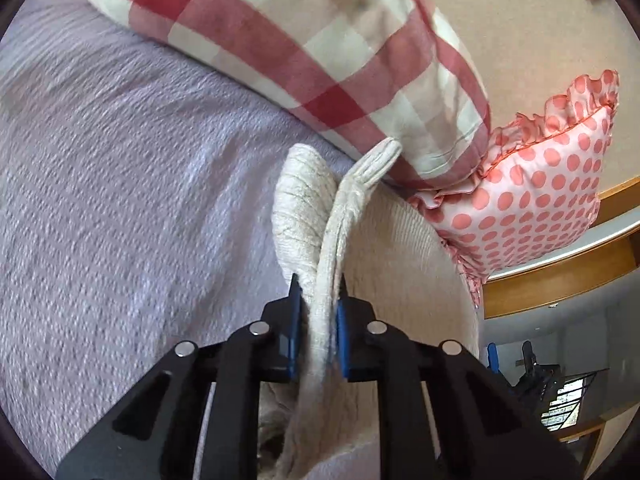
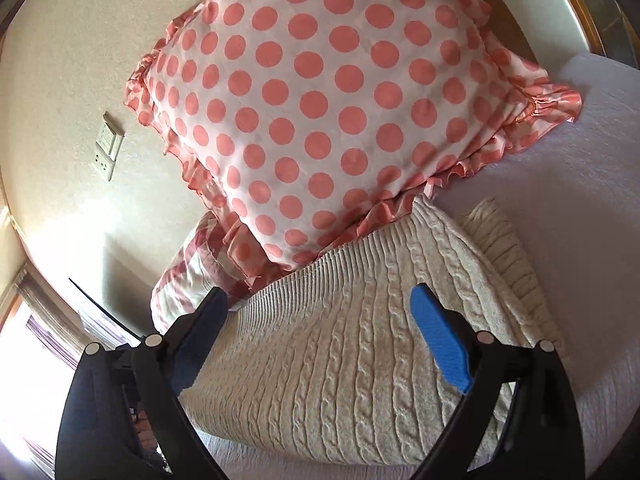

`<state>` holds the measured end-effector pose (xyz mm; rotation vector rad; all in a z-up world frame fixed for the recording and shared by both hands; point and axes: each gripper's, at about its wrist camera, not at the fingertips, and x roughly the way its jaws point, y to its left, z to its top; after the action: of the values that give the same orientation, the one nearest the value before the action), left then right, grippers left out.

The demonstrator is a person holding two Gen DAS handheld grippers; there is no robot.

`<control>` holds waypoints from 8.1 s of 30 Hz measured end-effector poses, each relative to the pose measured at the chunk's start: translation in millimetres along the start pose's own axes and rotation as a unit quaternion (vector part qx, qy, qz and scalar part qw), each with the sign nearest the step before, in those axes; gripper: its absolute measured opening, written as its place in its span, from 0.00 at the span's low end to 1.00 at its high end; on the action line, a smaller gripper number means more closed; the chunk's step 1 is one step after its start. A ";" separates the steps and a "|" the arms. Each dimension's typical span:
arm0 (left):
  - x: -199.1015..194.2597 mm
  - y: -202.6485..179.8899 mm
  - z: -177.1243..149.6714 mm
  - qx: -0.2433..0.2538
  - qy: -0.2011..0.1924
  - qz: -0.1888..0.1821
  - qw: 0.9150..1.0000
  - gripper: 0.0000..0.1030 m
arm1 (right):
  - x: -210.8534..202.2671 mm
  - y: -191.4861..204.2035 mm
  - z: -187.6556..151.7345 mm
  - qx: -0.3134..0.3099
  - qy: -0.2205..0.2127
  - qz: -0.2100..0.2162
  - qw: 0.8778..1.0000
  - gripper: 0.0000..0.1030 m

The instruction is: Fold small clothes

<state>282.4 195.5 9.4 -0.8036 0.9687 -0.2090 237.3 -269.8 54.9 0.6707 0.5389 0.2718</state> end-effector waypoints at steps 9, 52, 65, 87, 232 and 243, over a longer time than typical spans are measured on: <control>8.7 -208.4 -20.7 0.132 -0.018 -0.068 0.989 0.11 | -43.8 -8.7 23.8 0.032 -0.065 0.059 0.996 0.92; 80.8 -228.7 -129.6 0.284 0.036 -0.065 0.956 0.50 | -59.1 -11.2 -22.9 -0.108 0.153 -0.162 0.969 0.50; 123.3 -185.2 -89.5 0.133 0.089 -0.082 0.984 0.64 | -17.0 -77.0 42.8 0.055 0.164 -0.135 0.976 0.75; 63.5 -114.0 -47.7 0.160 0.051 0.010 0.986 0.42 | 88.1 6.2 -26.2 -0.003 0.253 0.005 0.967 0.38; 41.1 -93.7 -185.0 0.353 0.000 0.223 0.909 0.98 | 3.1 76.8 -137.4 -0.236 0.189 -0.282 0.911 0.99; 41.0 -93.5 -184.7 0.353 0.000 0.223 0.908 0.98 | 2.8 76.6 -137.6 -0.236 0.189 -0.282 0.911 0.99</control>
<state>175.2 14.8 -10.0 0.0917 0.9580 -0.1443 158.2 -140.0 13.7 -0.0321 0.9723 -0.0239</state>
